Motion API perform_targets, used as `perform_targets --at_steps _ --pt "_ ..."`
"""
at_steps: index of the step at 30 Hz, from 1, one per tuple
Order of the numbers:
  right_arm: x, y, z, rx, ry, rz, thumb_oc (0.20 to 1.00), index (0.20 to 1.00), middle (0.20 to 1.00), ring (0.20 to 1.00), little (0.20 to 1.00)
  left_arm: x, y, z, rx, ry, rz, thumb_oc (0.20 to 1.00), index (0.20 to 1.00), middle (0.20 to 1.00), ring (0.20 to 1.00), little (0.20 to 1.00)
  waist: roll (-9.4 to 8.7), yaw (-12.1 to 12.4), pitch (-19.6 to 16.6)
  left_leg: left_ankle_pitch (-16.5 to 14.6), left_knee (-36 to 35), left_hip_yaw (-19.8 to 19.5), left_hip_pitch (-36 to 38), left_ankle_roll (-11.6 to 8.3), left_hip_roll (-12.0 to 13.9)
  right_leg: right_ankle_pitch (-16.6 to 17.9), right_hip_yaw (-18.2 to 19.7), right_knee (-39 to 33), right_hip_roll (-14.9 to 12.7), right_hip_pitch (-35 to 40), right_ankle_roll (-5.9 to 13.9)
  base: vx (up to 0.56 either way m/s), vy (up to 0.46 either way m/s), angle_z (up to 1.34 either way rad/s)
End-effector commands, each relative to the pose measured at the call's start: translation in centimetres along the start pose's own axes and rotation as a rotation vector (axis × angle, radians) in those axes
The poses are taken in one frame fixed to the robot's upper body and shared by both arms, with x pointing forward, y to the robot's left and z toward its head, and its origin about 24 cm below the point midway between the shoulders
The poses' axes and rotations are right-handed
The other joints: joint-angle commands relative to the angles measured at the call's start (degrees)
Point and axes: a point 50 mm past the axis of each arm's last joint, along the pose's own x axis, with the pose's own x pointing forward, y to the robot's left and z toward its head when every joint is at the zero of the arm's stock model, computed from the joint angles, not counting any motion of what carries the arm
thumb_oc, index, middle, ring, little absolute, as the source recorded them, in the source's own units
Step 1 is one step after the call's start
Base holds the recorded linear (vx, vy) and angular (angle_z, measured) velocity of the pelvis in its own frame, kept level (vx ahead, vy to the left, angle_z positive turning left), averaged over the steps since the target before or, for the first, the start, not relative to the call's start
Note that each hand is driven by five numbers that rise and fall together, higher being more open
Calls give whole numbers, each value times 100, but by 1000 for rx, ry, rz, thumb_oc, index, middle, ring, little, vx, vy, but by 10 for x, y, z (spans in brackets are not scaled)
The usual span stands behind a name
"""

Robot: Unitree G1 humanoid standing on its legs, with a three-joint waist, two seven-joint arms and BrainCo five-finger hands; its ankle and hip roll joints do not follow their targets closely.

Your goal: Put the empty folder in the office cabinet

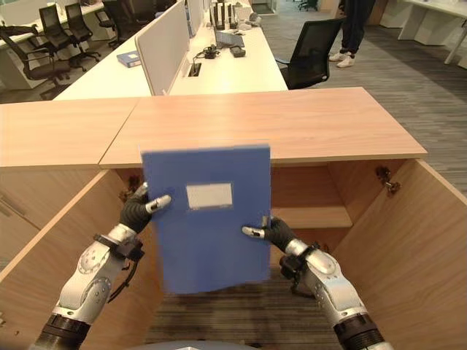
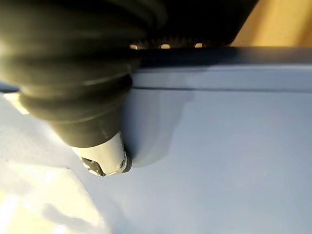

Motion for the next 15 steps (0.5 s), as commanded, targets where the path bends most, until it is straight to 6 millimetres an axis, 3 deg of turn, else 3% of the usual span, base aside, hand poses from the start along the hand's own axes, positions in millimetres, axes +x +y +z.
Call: perform_targets --at_steps 1,5,7,9,12,13,15 --pt "1 -6 10 -69 -63 -97 200 200 200 200 200 2 7 20 158 -52 -60 1000 1000 1000 1000 1000 -222 -26 -56 -592 74 -85 194 -170 209 -626 -117 414 -527 28 522 15 7 3" --pt "-19 -20 -28 -25 84 -210 200 200 200 200 200 -20 22 -14 139 119 -10 1000 1000 1000 1000 1000 -195 -62 -29 -596 74 -83 196 -177 217 -632 -123 435 -519 1 528 8 -4 4" --pt "-30 -25 -50 25 161 -272 200 200 200 200 200 -37 27 -45 119 261 26 1000 1000 1000 1000 1000 -180 -72 5 -577 74 -95 164 -182 220 -630 -131 429 -509 -17 531 0 0 0" --pt "-32 -25 -57 55 176 -291 200 200 200 200 200 -42 27 -53 113 297 36 1000 1000 1000 1000 1000 -174 -77 10 -572 74 -95 156 -183 220 -632 -135 429 -505 -24 532 -3 -11 -2" --pt "-36 -24 -78 173 223 -363 200 200 200 200 200 -59 28 -92 109 474 91 1000 1000 1000 1000 1000 -123 -104 61 -536 74 -91 111 -198 234 -641 -123 436 -475 -76 519 -9 -12 1" --pt "-36 -24 -78 173 222 -363 200 200 200 200 200 -58 28 -92 109 474 91 1000 1000 1000 1000 1000 -121 -104 62 -536 74 -92 111 -198 234 -641 -124 436 -475 -76 519 -21 -37 1" --pt "-38 -23 -89 250 242 -413 200 200 200 200 200 -72 26 -117 132 600 115 1000 1000 1000 1000 1000 -77 -140 74 -521 74 -90 98 -218 249 -661 -97 439 -444 -93 504 -1 -52 2"
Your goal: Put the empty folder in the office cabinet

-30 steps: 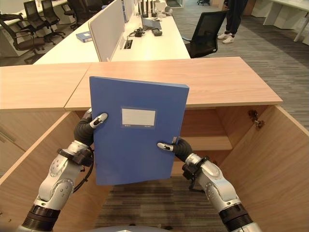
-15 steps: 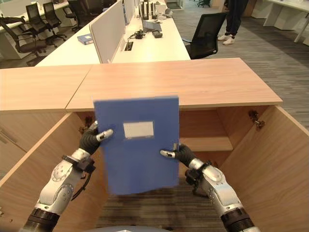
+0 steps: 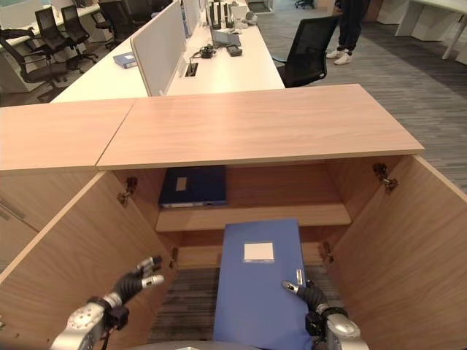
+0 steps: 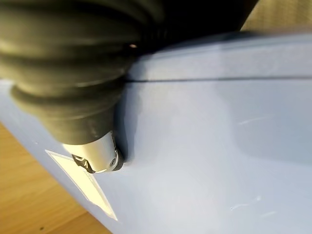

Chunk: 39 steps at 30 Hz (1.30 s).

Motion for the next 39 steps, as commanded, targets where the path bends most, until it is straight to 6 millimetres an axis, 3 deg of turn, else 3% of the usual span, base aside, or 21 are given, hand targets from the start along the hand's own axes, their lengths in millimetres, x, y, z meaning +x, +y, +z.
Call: perform_targets --at_steps 1,4,5,9,11,14,17,21,23,25,27,29,30,31,32,35,39 --pt "12 8 18 178 -126 -16 200 200 200 200 200 14 6 6 148 16 45 1000 1000 1000 1000 1000 -122 -34 112 -484 75 -17 245 -212 258 -654 -65 481 -429 52 466 0 -69 3" --pt "13 8 15 226 -118 -34 200 200 200 200 200 16 4 -5 137 65 60 1000 1000 1000 1000 1000 -95 -46 119 -470 75 -11 237 -237 270 -666 -59 481 -408 46 450 1 -49 0" --pt "15 6 12 293 -116 -64 200 200 200 200 200 17 5 -17 113 118 92 1000 1000 1000 1000 1000 -68 -61 118 -444 75 -17 219 -266 293 -681 -59 466 -379 52 432 8 -46 1" --pt "18 4 11 428 -136 -126 200 200 200 200 200 21 5 -27 87 168 160 1000 1000 1000 1000 1000 -33 -79 178 -400 75 -84 157 -322 341 -770 -84 487 -305 12 383 -2 -86 7" --pt "19 3 7 514 -138 -160 200 200 200 200 200 17 2 -49 50 260 192 1000 1000 1000 1000 1000 -16 -65 168 -357 75 -149 134 -398 414 -827 -132 490 -203 23 309 26 -154 11" --pt "20 1 6 591 -152 -189 200 200 200 200 200 14 2 -59 11 301 212 1000 1000 1000 1000 1000 -17 -40 157 -299 83 -237 141 -454 535 -884 -95 537 -78 14 225 27 -111 13" --pt "19 -4 12 686 -209 -228 200 200 200 200 200 12 5 -62 -27 318 243 1000 1000 1000 1000 1000 -73 24 292 -273 428 -316 -29 -517 627 -934 -125 563 13 59 135 -4 -135 14" --pt "20 -16 28 754 -289 -280 200 200 200 200 200 17 4 -57 -54 298 254 1000 1000 1000 1000 1000 -177 15 478 -332 1265 -240 -628 -602 544 -947 -325 566 -59 87 68 -52 -76 30" --pt "21 -28 47 786 -357 -320 200 200 200 200 200 18 0 -59 -52 311 243 1000 1000 1000 1000 1000 -180 88 533 -345 1408 -202 -996 -492 237 -952 -457 500 -115 190 19 38 -80 56" --pt "23 -34 69 794 -429 -331 200 200 200 200 200 17 -1 -62 -35 325 233 1000 1000 1000 1000 1000 -165 209 493 -304 1232 -517 -1237 -314 -283 -959 -415 446 -35 176 -4 113 -72 54" --pt "27 -37 89 812 -479 -336 200 200 200 200 200 15 -1 -64 -29 335 228 1000 1000 1000 1000 1000 -132 358 490 -64 1078 -710 -1526 -214 -639 -998 -279 403 141 200 -51 121 -90 9" --pt "31 -39 109 826 -523 -333 200 200 200 200 200 14 1 -64 -22 332 235 1000 1000 1000 1000 1000 -134 553 527 236 1020 -606 -1941 -137 -876 -1058 -89 348 316 299 -99 109 -89 -22" --pt "31 -39 110 827 -524 -333 200 200 200 200 200 14 2 -63 -22 331 236 1000 1000 1000 1000 1000 -147 574 524 228 1028 -579 -1951 -131 -880 -1064 -66 347 303 290 -97 161 -94 -60" --pt "35 -37 123 850 -543 -326 200 200 200 200 200 11 5 -65 -23 334 244 1000 1000 1000 1000 1000 -153 850 524 399 1054 -413 -2227 -91 -1003 -1138 237 326 490 437 -156 187 -70 -68" --pt "37 -37 127 854 -545 -324 200 200 200 200 200 8 6 -68 -23 342 252 1000 1000 1000 1000 1000 -154 947 510 450 1090 -377 -2310 -78 -1031 -1189 366 336 561 525 -196 185 -70 -60" --pt "42 -33 132 859 -527 -322 200 200 200 200 200 0 11 -75 -9 378 267 1000 1000 1000 1000 1000 -209 1146 392 378 950 -331 -2138 72 -990 -1300 581 337 608 685 -247 216 11 -49" --pt "48 -21 125 882 -478 -314 200 200 200 200 200 -10 16 -85 -27 416 312 1000 1000 1000 1000 1000 -402 1201 247 388 793 -330 -1897 257 -932 -1465 618 436 504 837 -216 267 47 -40"
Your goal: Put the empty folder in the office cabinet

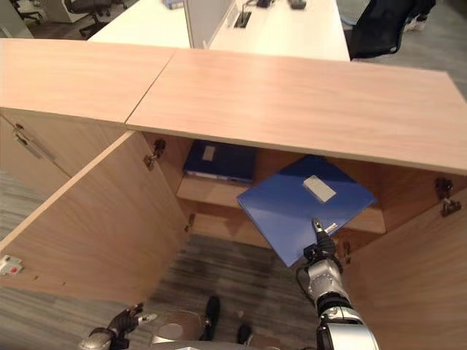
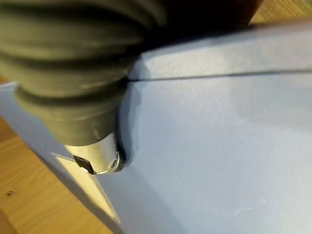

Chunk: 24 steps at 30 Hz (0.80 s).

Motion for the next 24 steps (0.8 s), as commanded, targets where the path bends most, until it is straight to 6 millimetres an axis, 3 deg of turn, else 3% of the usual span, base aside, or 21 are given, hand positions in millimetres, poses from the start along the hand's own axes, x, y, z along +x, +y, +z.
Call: perform_targets --at_steps 1,2,3,5,6,7,8,9,10,11,13,15,16,19,21,24 --pt "2 10 16 38 -76 39 200 200 200 200 200 -1 8 -1 -23 -9 45 1000 1000 1000 1000 1000 -221 71 -417 795 -379 -198 -890 162 -378 -395 171 -798 87 1218 334 221 55 -2" --pt "2 12 10 28 -57 44 200 200 200 200 200 -2 8 -6 -32 9 53 1000 1000 1000 1000 1000 -283 112 -453 750 -417 -134 -835 186 -357 -405 166 -675 55 1201 392 264 43 -10" --pt "1 18 0 16 -23 61 200 200 200 200 200 -4 12 -11 -32 23 69 1000 1000 1000 1000 1000 -334 197 -470 649 -511 21 -681 200 -231 -384 -12 -157 43 1018 654 205 12 -33" --pt "0 29 -9 3 10 95 200 200 200 200 200 -5 16 -14 -42 33 90 1000 1000 1000 1000 1000 -219 218 -320 572 -582 130 -413 201 48 24 -585 986 6 343 1215 105 -25 -87" --pt "1 28 -8 2 10 94 200 200 200 200 200 -5 15 -14 -42 33 89 1000 1000 1000 1000 1000 -238 214 -338 535 -600 125 -403 204 23 -19 -587 1003 -17 339 1220 93 8 -118" --pt "0 34 -14 2 32 117 200 200 200 200 200 -5 15 -15 -29 40 88 1000 1000 1000 1000 1000 -63 62 -218 483 -580 38 -214 257 139 303 -829 1802 -37 -70 1563 130 18 -72" --pt "-1 37 -18 -1 43 126 200 200 200 200 200 -5 15 -13 -4 35 86 1000 1000 1000 1000 1000 98 -11 -138 386 -652 16 22 252 288 414 -1077 2096 -349 -408 1569 107 16 -19" --pt "-1 37 -18 -2 43 126 200 200 200 200 200 -5 14 -13 -4 35 86 1000 1000 1000 1000 1000 85 -24 -127 383 -662 7 38 253 269 382 -1087 2130 -369 -407 1570 136 -101 13" --pt "-3 39 -23 4 58 131 200 200 200 200 200 -4 14 -8 -16 13 85 1000 1000 1000 1000 1000 238 14 -117 312 -722 -66 118 134 481 124 -1475 1631 -971 -616 1329 138 -161 1" --pt "-3 38 -24 3 60 134 200 200 200 200 200 -3 14 -7 -28 11 85 1000 1000 1000 1000 1000 235 -14 -126 251 -759 -123 184 79 508 77 -1559 1340 -1177 -645 1243 209 -233 -33" --pt "-4 30 -23 11 53 116 200 200 200 200 200 -3 11 -7 -39 4 80 1000 1000 1000 1000 1000 206 -129 -124 74 -795 -268 375 9 445 419 -1304 502 -1390 -848 1226 254 -209 -35" --pt "-4 24 -23 26 58 93 200 200 200 200 200 -3 9 -10 -36 16 75 1000 1000 1000 1000 1000 214 -284 -105 -106 -821 -407 589 -66 435 862 -867 -217 -1493 -1068 1351 240 -151 0" --pt "-4 24 -23 26 58 93 200 200 200 200 200 -3 8 -10 -35 17 75 1000 1000 1000 1000 1000 227 -273 -102 -123 -827 -396 613 -62 446 883 -864 -269 -1481 -1028 1356 194 -130 26" --pt "-5 6 -20 47 50 47 200 200 200 200 200 -7 8 -23 3 47 69 1000 1000 1000 1000 1000 134 -400 -209 -421 -750 -541 929 -175 422 1235 -366 -736 -1570 -847 1478 288 -223 52" --pt "-5 2 -13 53 30 41 200 200 200 200 200 -8 6 -28 -26 61 72 1000 1000 1000 1000 1000 246 -459 -275 -377 -734 -696 881 -287 544 1243 -337 -795 -1478 -779 1431 196 -228 60" --pt "2 5 21 85 -79 41 200 200 200 200 200 -6 -2 -25 -44 48 47 1000 1000 1000 1000 1000 481 -489 -317 -166 -837 -1028 683 -504 754 998 -622 -899 -1347 -523 1285 49 -248 50"
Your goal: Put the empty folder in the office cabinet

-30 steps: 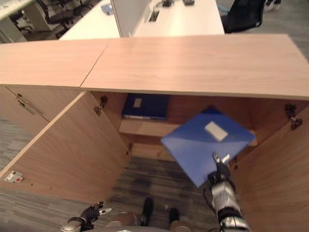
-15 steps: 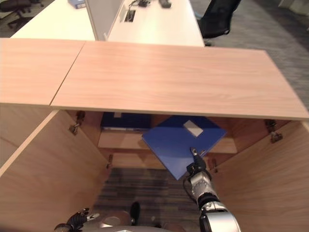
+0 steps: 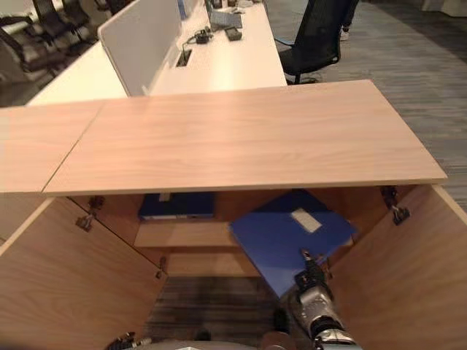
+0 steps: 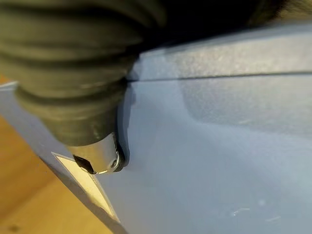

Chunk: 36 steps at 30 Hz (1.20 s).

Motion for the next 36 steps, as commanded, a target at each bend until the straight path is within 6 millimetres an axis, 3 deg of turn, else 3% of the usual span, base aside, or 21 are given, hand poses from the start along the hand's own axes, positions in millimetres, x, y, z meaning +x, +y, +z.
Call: perform_targets --at_steps 1,2,4,5,7,9,10,12,13,15,18,20,21,24,27,31,32,33,34,35,36 --pt "8 56 43 148 -173 169 200 200 200 200 200 4 15 34 74 -95 20 1000 1000 1000 1000 1000 -147 -7 93 -154 155 -419 -398 -194 -254 -768 -45 367 -474 104 331 -59 -74 71" --pt "8 60 68 183 -251 169 200 200 200 200 200 7 6 46 125 -130 -18 1000 1000 1000 1000 1000 -75 -55 150 -60 225 -379 -635 -276 -249 -896 -319 378 -526 212 270 -63 -62 78" --pt "8 68 98 222 -337 176 200 200 200 200 200 8 1 61 155 -172 -42 1000 1000 1000 1000 1000 -26 -142 276 28 531 -80 -984 -366 -264 -980 -611 408 -638 316 213 -81 -33 99" --pt "8 69 99 223 -340 176 200 200 200 200 200 8 0 62 155 -174 -43 1000 1000 1000 1000 1000 -23 -154 289 14 574 -96 -1016 -366 -277 -985 -628 411 -648 315 214 -114 5 141" --pt "5 95 141 292 -439 219 200 200 200 200 200 9 -4 81 169 -232 -59 1000 1000 1000 1000 1000 74 -200 467 171 824 594 -1437 -383 -284 -1007 -959 469 -759 305 191 -137 19 117" --pt "-1 126 165 287 -484 279 200 200 200 200 200 8 -5 81 183 -238 -64 1000 1000 1000 1000 1000 181 -135 525 201 703 537 -1505 -326 -309 -972 -914 501 -680 120 197 -59 27 47" --pt "-1 128 166 286 -485 281 200 200 200 200 200 8 -5 82 181 -240 -65 1000 1000 1000 1000 1000 191 -132 526 206 695 542 -1518 -325 -302 -972 -905 512 -674 93 195 -47 8 -22" --pt "-9 159 186 318 -516 344 200 200 200 200 200 8 -4 85 188 -247 -65 1000 1000 1000 1000 1000 253 -49 648 242 625 471 -1642 -266 -297 -936 -813 576 -617 -222 205 -124 36 -39" --pt "-18 187 200 352 -525 393 200 200 200 200 200 8 -1 90 178 -262 -57 1000 1000 1000 1000 1000 259 62 798 243 666 477 -1855 -214 -295 -924 -649 807 -593 -664 183 -182 67 -22" --pt "-24 201 212 369 -543 417 200 200 200 200 200 7 2 94 170 -276 -47 1000 1000 1000 1000 1000 240 149 844 237 718 546 -1999 -189 -287 -946 -545 971 -579 -920 173 -109 39 -34" --pt "-49 234 246 409 -609 482 200 200 200 200 200 5 10 108 114 -329 -18 1000 1000 1000 1000 1000 235 397 1111 232 1031 627 -2546 -147 -260 -1090 -401 1568 -601 -1656 166 -112 32 -23" --pt "-60 240 265 428 -652 483 200 200 200 200 200 4 11 119 97 -370 -14 1000 1000 1000 1000 1000 264 500 1230 207 1255 564 -2901 -149 -337 -1260 -420 1996 -653 -2034 177 -97 -8 -10" --pt "-67 236 281 448 -690 463 200 200 200 200 200 2 10 130 101 -407 -24 1000 1000 1000 1000 1000 303 549 1342 138 1490 475 -3220 -170 -418 -1451 -498 2335 -734 -2282 194 -75 -18 20" --pt "-72 225 300 467 -724 409 200 200 200 200 200 -1 13 140 118 -443 -17 1000 1000 1000 1000 1000 375 585 1458 33 1954 325 -3737 -205 -505 -1663 -563 2832 -851 -2646 207 -38 -14 33" --pt "-78 221 311 507 -751 402 200 200 200 200 200 -3 15 147 119 -469 -14 1000 1000 1000 1000 1000 417 614 1509 -69 2323 249 -4142 -215 -555 -1807 -563 3249 -905 -2971 227 -15 -17 32" --pt "-82 201 330 590 -778 343 200 200 200 200 200 -7 18 156 123 -504 -12 1000 1000 1000 1000 1000 522 712 1568 -341 3178 116 -4986 -197 -654 -2177 -513 4206 -997 -3747 200 15 -9 15" --pt "-82 199 331 576 -784 328 200 200 200 200 200 -6 18 157 120 -503 -8 1000 1000 1000 1000 1000 505 726 1553 -546 3302 64 -5024 -195 -668 -2383 -470 4374 -999 -3810 215 -15 -30 6" --pt "-83 198 332 570 -783 320 200 200 200 200 200 -7 18 157 116 -506 -7 1000 1000 1000 1000 1000 546 743 1617 -441 3407 47 -5200 -178 -675 -2306 -470 4506 -999 -3996 182 92 -57 -2" --pt "-82 197 332 568 -782 315 200 200 200 200 200 -6 17 157 115 -504 -9 1000 1000 1000 1000 1000 544 739 1598 -632 3544 29 -5261 -183 -683 -2487 -437 4653 -1011 -4049 198 -89 -12 7" --pt "-80 195 331 577 -772 305 200 200 200 200 200 -6 16 155 115 -501 -12 1000 1000 1000 1000 1000 574 753 1608 -553 3678 40 -5476 -166 -695 -2421 -440 4799 -1020 -4272 167 107 -39 13" --pt "-80 195 331 599 -765 302 200 200 200 200 200 -6 15 156 119 -503 -11 1000 1000 1000 1000 1000 570 758 1589 -781 3856 24 -5546 -168 -715 -2655 -404 4980 -1029 -4334 179 -67 5 13"
